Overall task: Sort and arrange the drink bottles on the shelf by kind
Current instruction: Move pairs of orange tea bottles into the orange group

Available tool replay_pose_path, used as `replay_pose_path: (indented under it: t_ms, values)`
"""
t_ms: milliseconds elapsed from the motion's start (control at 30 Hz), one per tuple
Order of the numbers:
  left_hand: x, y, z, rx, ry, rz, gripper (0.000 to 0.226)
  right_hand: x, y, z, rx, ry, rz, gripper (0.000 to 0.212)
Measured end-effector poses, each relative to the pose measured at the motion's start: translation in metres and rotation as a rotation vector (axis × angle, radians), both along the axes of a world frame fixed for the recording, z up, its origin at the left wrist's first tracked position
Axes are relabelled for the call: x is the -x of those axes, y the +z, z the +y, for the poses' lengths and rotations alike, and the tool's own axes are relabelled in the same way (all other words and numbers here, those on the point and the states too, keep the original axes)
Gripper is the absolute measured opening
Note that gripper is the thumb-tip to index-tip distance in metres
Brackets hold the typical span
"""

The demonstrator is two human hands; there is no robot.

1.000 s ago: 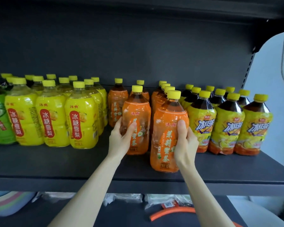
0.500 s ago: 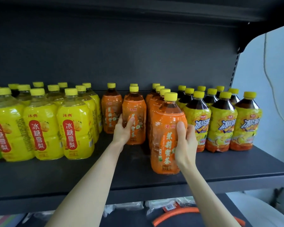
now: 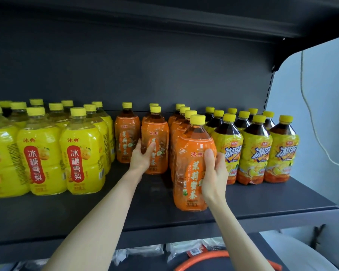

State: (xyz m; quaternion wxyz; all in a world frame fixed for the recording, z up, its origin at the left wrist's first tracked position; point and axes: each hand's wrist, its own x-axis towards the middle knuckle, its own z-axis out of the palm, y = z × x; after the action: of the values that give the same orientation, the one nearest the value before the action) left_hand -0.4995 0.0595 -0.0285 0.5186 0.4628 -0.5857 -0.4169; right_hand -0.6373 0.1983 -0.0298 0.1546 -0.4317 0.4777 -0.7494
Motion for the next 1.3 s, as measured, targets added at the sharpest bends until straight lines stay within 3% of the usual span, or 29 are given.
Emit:
replay_pose_path:
  t_ms: [133, 267, 333, 467, 533, 600, 767, 867, 1033, 1300]
  values:
    - [-0.012, 0.004, 0.024, 0.013, 0.156, -0.032, 0.055, -0.002, 0.001, 0.002, 0.002, 0.009, -0.008, 0.04]
    - [-0.025, -0.006, 0.073, 0.188, 0.078, 0.102, 0.026, -0.011, 0.002, 0.005, 0.007, -0.006, -0.007, 0.035]
    - [-0.026, -0.01, 0.093, 0.223, -0.019, 0.162, 0.033, -0.02, -0.001, 0.003, -0.012, -0.001, -0.002, 0.038]
    - [-0.02, -0.012, 0.117, 0.225, -0.177, 0.226, 0.059, -0.042, -0.004, -0.007, -0.025, 0.055, 0.005, 0.065]
    - [-0.016, -0.011, 0.122, 0.208, -0.193, 0.24, 0.061, -0.055, -0.001, -0.006, -0.038, 0.109, 0.01, 0.04]
    - [-0.013, -0.01, 0.123, 0.214, -0.144, 0.262, 0.057, -0.065, 0.002, -0.006, -0.068, 0.161, 0.027, 0.028]
    - [-0.009, -0.007, 0.117, 0.248, -0.014, 0.289, 0.067, -0.057, 0.002, -0.005, -0.122, 0.101, 0.204, 0.033]
    - [-0.006, -0.008, 0.105, 0.262, 0.034, 0.263, 0.076, -0.033, 0.003, -0.009, -0.07, -0.083, 0.266, 0.056]
    - [-0.001, -0.009, 0.084, 0.25, 0.064, 0.239, 0.065, -0.008, 0.016, -0.025, -0.055, -0.196, 0.444, 0.08]
    - [0.007, -0.016, 0.056, 0.276, 0.134, 0.176, 0.073, 0.011, 0.009, -0.049, -0.066, -0.144, 0.551, 0.071]
